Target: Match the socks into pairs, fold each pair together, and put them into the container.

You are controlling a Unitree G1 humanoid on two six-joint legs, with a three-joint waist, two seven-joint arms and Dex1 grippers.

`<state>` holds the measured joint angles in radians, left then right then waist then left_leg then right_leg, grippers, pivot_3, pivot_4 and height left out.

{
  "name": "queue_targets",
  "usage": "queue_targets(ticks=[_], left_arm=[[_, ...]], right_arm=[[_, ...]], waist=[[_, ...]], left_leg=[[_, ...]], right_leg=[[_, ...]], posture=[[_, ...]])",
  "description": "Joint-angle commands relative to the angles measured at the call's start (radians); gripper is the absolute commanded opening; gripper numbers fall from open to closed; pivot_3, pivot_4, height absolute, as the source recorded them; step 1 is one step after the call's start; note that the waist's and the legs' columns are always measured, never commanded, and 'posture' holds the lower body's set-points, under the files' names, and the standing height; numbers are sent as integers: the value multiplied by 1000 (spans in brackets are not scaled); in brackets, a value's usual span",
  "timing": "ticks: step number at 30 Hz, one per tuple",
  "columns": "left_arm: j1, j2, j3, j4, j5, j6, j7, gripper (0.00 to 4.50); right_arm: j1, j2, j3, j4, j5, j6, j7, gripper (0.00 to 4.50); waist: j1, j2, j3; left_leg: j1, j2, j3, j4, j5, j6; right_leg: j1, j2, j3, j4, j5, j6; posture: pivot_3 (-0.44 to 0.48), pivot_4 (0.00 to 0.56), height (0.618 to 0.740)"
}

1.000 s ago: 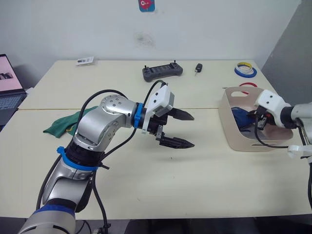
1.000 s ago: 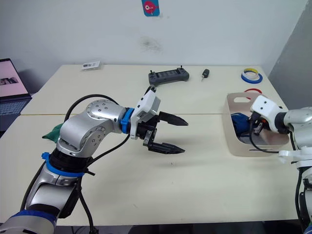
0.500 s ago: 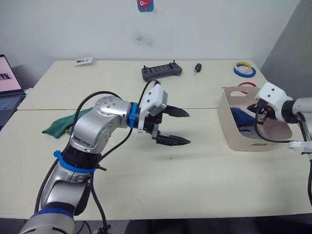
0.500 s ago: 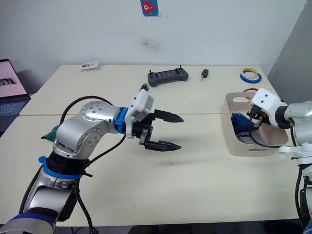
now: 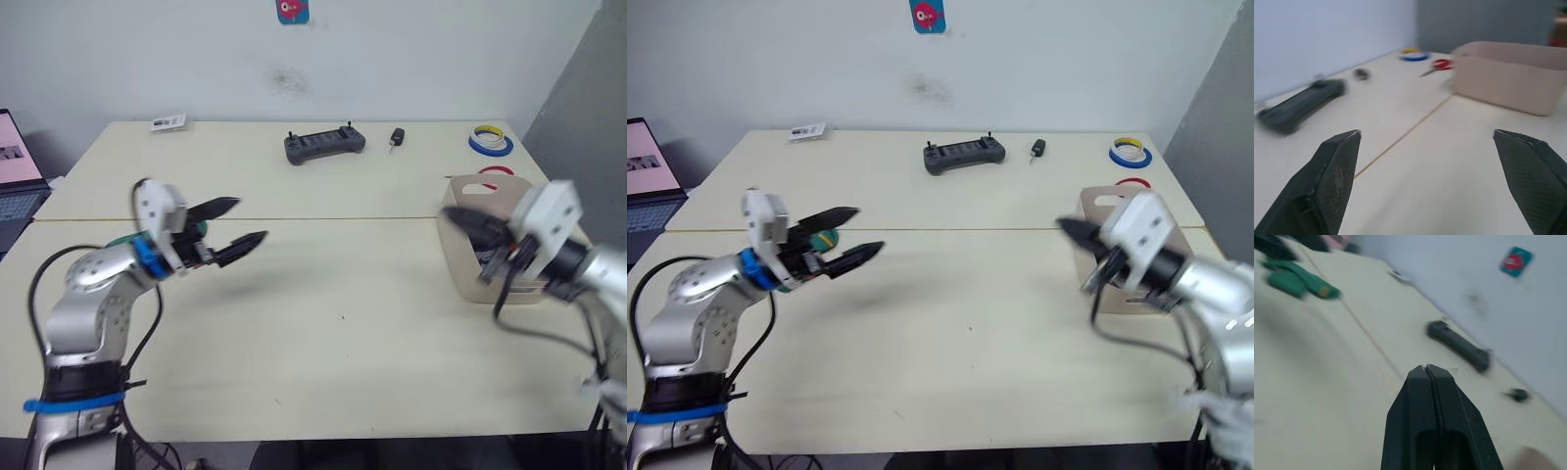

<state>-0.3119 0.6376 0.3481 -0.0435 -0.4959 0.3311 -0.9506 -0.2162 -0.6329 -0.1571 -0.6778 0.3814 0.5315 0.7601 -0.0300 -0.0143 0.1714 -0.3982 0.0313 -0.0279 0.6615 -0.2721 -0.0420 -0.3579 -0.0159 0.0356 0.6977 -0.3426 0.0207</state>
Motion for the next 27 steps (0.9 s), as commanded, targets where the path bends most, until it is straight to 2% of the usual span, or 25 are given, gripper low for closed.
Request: queue_targets(ticks=[1, 6, 12, 16, 19, 27], left_arm=[[112, 1, 111, 19, 17, -98, 48, 4500], [324, -6, 215, 58, 11, -149, 76, 4500], [484, -9, 253, 134, 21, -218, 63, 4500], [490, 3, 276, 192, 10, -244, 86, 4500], [447, 11, 301, 239, -8, -227, 130, 4500], [134, 53, 272, 430, -5, -84, 331, 4500]], right_arm=[[60, 30, 116, -104, -3, 18, -56, 632], [80, 19, 175, -87, 5, 12, -40, 2350], [120, -8, 192, -30, -5, -56, 12, 4471], [158, -18, 192, -12, -10, -90, 26, 4471], [134, -1, 190, -15, 10, -78, 9, 4471], [9, 6, 244, -16, 5, -25, -2, 4471]], waist=[[0, 0, 0], [0, -2, -1], [4, -6, -2], [4, -7, -3], [2, -8, -4], [3, -10, -5]], left_leg=[[0, 0, 0, 0, 0, 0], [1, -1, 0, 0, 0, 0], [1, -2, -1, -1, -1, 1], [1, -2, -2, -1, -1, 1], [1, -1, -2, -1, -1, 1], [1, -2, -5, -1, -1, 1]], right_leg=[[0, 0, 0, 0, 0, 0], [0, -2, 0, 0, 0, 0], [1, -2, -2, -1, 0, 0], [2, -2, -4, -2, 0, 0], [2, -2, -4, -1, 0, 0], [2, -2, -6, -2, 0, 0]], posture=[[0, 150, 740], [0, 150, 740], [0, 150, 740], [0, 150, 740], [0, 150, 740], [0, 150, 740]])
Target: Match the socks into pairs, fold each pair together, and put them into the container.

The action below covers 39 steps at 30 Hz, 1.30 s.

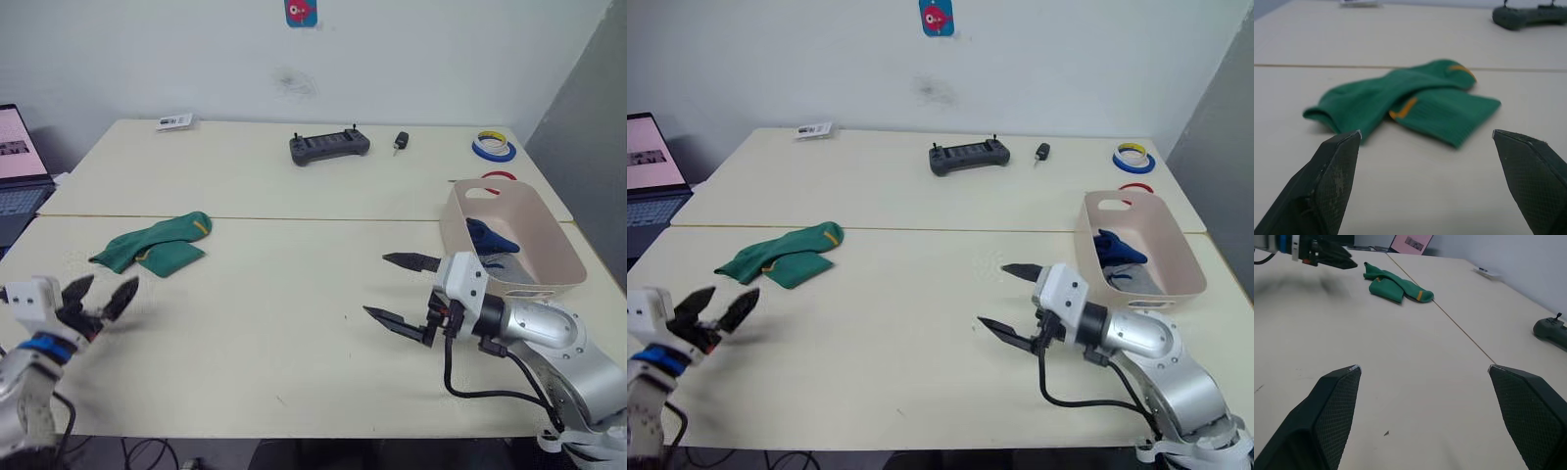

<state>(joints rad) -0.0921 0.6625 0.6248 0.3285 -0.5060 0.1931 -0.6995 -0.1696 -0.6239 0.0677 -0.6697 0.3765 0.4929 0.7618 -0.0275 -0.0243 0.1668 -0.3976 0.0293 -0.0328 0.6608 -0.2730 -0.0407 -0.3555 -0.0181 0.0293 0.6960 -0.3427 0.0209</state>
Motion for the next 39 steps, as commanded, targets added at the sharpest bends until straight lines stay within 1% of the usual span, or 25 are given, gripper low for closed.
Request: queue_targets(ticks=[1, 4, 6, 12, 18, 22, 25, 26, 28, 31, 36, 39], left_arm=[[-130, 28, -9, 86, 8, 70, 110, 4500], [-207, 26, -7, 143, 13, 89, 160, 4500], [-278, 34, -25, 229, 43, 101, 216, 4500], [-420, 47, -73, 418, 121, 28, 290, 4500], [-523, 47, -110, 552, 178, -25, 369, 4500], [-563, 33, -108, 584, 184, -53, 426, 4500], [-549, 2, -80, 535, 139, -69, 414, 4500], [-528, -15, -69, 486, 110, -72, 382, 4500], [-472, -45, -33, 371, 56, -85, 362, 4500], [-387, -47, -1, 281, 39, -64, 389, 4500], [-329, -18, 29, 260, 49, -25, 473, 4500], [-346, 2, 17, 304, 63, 25, 513, 4500]], right_arm=[[-53, 0, 26, -24, 11, 22, -5, 4471], [-78, 3, 37, -27, 16, 43, -11, 4471], [-94, 4, 39, -28, 19, 56, -14, 4471], [-120, 6, 40, -30, 21, 76, -14, 4471], [-129, 3, 39, -29, 17, 83, -12, 4471], [-126, 0, 39, -32, 18, 87, -12, 4471], [-122, 1, 39, -35, 17, 89, -14, 4471], [-120, 1, 38, -36, 16, 89, -15, 4471], [-117, 4, 37, -38, 17, 89, -19, 4471], [-117, 12, 35, -40, 25, 96, -26, 4471], [-163, 40, 28, -27, 67, 135, -42, 4471], [-199, 48, 41, -8, 68, 142, -41, 4471]], waist=[[0, 0, 0], [0, 0, 0], [-2, 0, 0], [-1, 0, 0], [-1, -1, 0], [-2, -1, 0], [-2, -1, 0], [-1, -1, 0], [-1, -1, 0], [-5, -1, 0], [-2, -1, 0], [0, -1, 0]], left_leg=[[0, 0, 0, 0, 0, 0], [-1, 0, -3, 0, 0, 0], [-1, 0, -4, 0, 0, 0], [-1, 0, -7, 0, 0, 0], [-2, 0, -8, 1, 0, -1], [-2, 0, -7, 1, 0, -1], [-2, 0, -8, 1, 1, -1], [-2, 0, -7, 1, 1, -1], [-2, 0, -7, 1, 1, -2], [-2, 0, -7, 1, 3, -5], [-1, 1, -9, 1, 1, -2], [-1, 0, -10, 1, 1, -1]], right_leg=[[0, 0, 0, 0, 0, 0], [0, 0, -5, 0, 0, 0], [0, 0, -8, 0, 0, 0], [0, 0, -12, 0, 0, 0], [1, 0, -13, 0, 0, 0], [1, 0, -13, 0, 0, 0], [1, 0, -13, 1, 0, 0], [1, -1, -13, 1, 0, 0], [1, -1, -13, 0, 0, 0], [1, -1, -11, 0, 0, 0], [1, -1, -13, 1, 0, 0], [1, -2, -13, 0, 0, 0]], posture=[[0, 150, 740], [0, 150, 740], [0, 150, 740], [0, 150, 740], [0, 150, 740], [0, 150, 740], [0, 150, 740], [0, 150, 740], [0, 150, 740], [0, 150, 740], [0, 150, 740], [0, 150, 740]])
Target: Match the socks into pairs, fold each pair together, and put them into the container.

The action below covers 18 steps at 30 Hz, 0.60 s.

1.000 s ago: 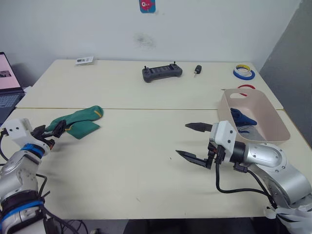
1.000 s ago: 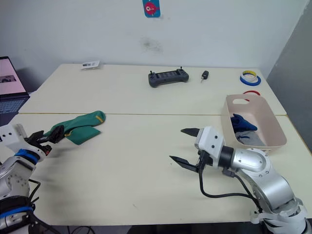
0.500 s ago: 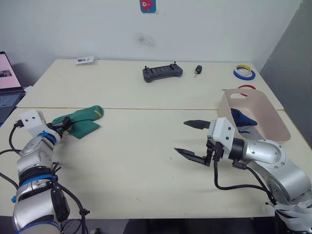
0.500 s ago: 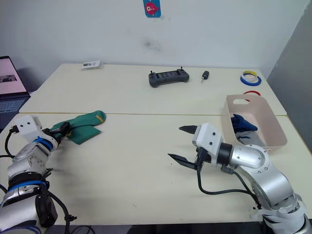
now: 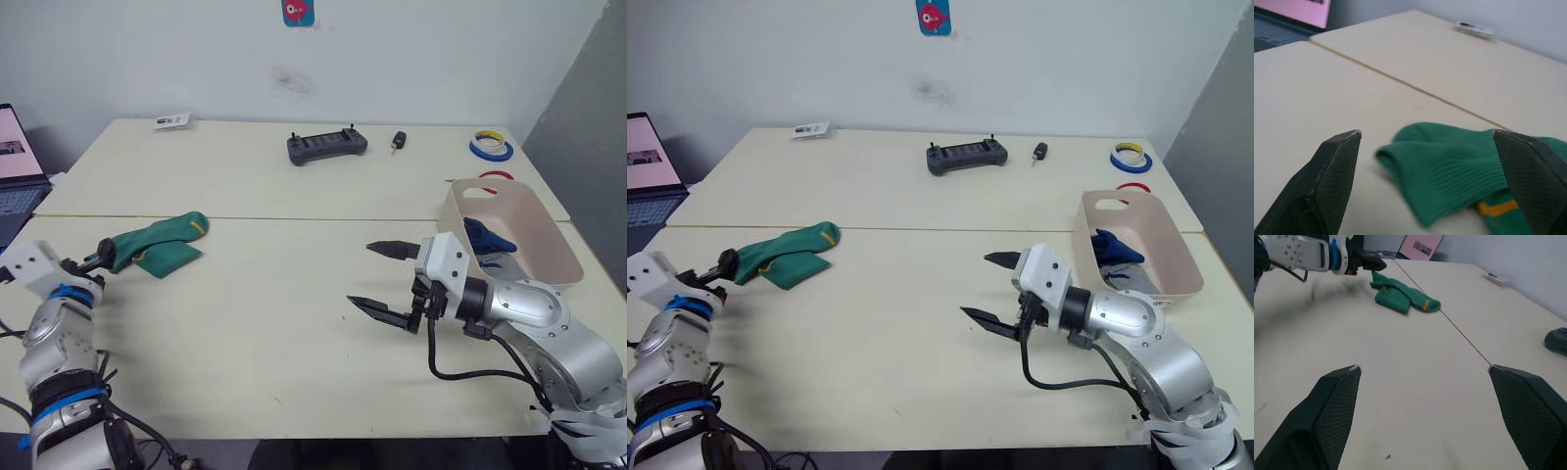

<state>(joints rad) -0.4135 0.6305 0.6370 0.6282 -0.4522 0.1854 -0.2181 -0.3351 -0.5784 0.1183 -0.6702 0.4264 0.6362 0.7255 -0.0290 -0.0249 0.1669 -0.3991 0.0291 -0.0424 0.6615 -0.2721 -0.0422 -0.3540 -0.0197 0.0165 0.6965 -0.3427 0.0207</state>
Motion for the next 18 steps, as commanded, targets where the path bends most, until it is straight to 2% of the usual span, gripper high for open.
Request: queue_targets(ticks=[1, 7, 15, 18], left_arm=[[-46, 38, -4, 24, -1, 85, 32, 4500], [-149, 54, -46, 115, 19, 161, 27, 4500], [-292, 71, -105, 304, 61, 141, -14, 4500], [-316, 72, -111, 337, 62, 165, -18, 3891]], right_arm=[[-42, 3, -4, -3, 17, -2, -2, 4471], [-63, 6, 16, 3, 22, 1, 5, 4471], [-54, -4, 18, -3, 20, 5, 0, 4471], [-45, -8, 16, -14, 22, 9, -5, 4500]], waist=[[5, 0, 0], [11, -1, 0], [1, -1, 0], [1, -1, 0]], left_leg=[[0, 0, 0, 0, 0, 0], [-1, -1, -1, 0, 0, 0], [0, -1, -2, 0, 0, 0], [-1, -1, -1, 0, 0, 0]], right_leg=[[0, 0, 0, 0, 0, 0], [0, 0, -2, -1, 0, 0], [0, 1, -3, 0, 0, 0], [0, 1, -3, 0, 0, 0]], posture=[[0, 150, 740], [0, 150, 740], [0, 150, 740], [0, 150, 740]])
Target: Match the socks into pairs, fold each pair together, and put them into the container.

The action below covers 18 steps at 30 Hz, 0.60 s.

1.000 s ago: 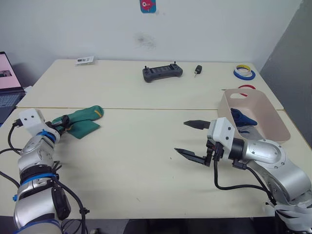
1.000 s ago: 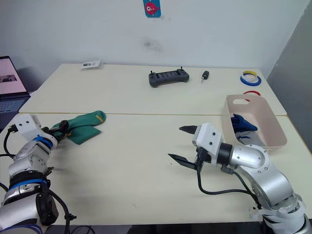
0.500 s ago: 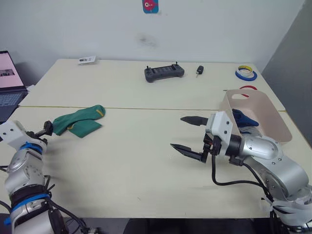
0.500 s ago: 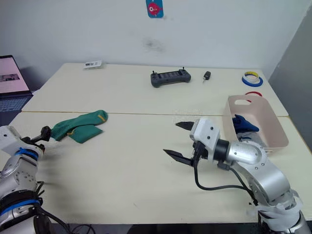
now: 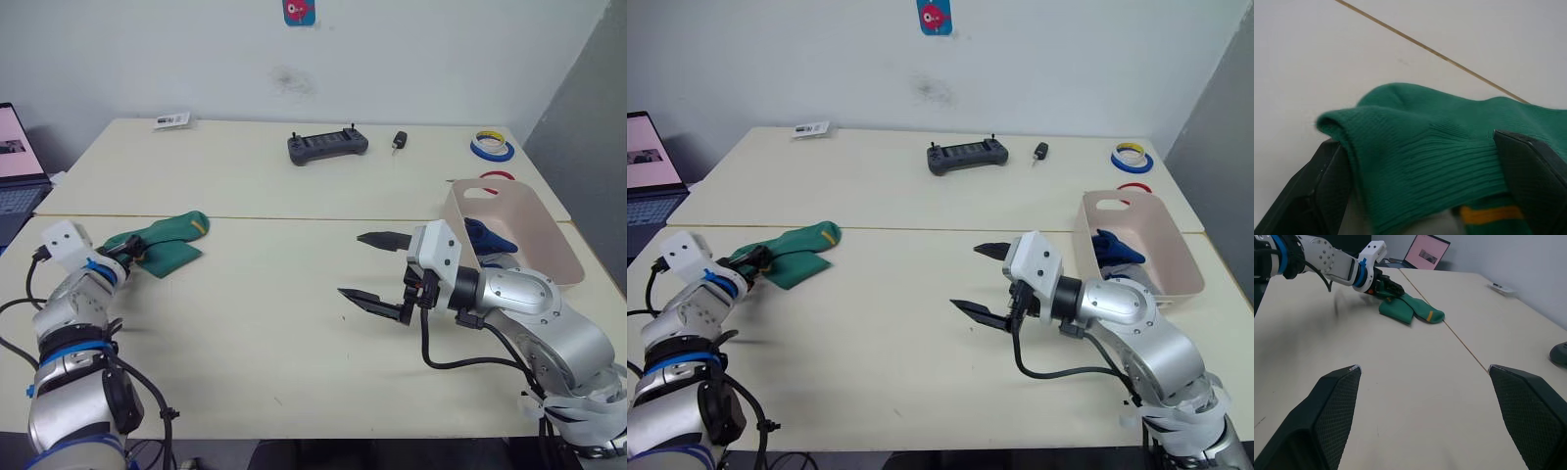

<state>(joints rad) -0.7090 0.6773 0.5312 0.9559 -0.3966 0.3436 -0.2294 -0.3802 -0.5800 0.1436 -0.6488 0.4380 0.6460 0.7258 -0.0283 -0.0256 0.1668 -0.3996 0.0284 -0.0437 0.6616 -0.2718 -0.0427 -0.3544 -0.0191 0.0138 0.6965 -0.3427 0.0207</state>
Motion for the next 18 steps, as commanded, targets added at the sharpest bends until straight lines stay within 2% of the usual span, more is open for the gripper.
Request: queue_targets(ticks=[1, 6, 12, 13, 18], left_arm=[[-22, 26, -5, 15, 7, 8, -5, 3581], [17, 25, 40, -25, -22, 17, 38, 2003], [224, -30, 113, -424, -181, 278, 6, 149], [261, -39, 133, -489, -216, 321, 4, 28], [513, -88, 243, -856, -450, 625, 9, 28]], right_arm=[[2, -8, -9, -37, 10, 0, -6, 4500], [15, -11, -10, -47, 9, 0, -15, 4500], [28, -8, -5, -45, 7, -12, -15, 4500], [30, -6, -3, -45, 6, -14, -15, 4500], [48, 6, 12, -41, 3, -30, -15, 4500]], waist=[[0, 0, 0], [0, 0, 0], [-2, 0, 0], [-1, 0, 0], [-3, 0, 0]], left_leg=[[0, 0, 0, 0, 0, 0], [0, 0, 0, 0, 0, 0], [0, 1, 0, 0, 1, -2], [0, 1, 0, 0, 1, -3], [0, 1, 0, 0, 1, -2]], right_leg=[[0, 0, 0, 0, 0, 0], [0, 0, 1, 0, 0, 0], [0, 0, 2, 0, 0, 0], [0, -1, 2, 0, 0, 0], [0, -1, 2, 0, 0, 0]], posture=[[0, 150, 740], [0, 150, 740], [0, 150, 740], [0, 150, 740], [0, 150, 740]])
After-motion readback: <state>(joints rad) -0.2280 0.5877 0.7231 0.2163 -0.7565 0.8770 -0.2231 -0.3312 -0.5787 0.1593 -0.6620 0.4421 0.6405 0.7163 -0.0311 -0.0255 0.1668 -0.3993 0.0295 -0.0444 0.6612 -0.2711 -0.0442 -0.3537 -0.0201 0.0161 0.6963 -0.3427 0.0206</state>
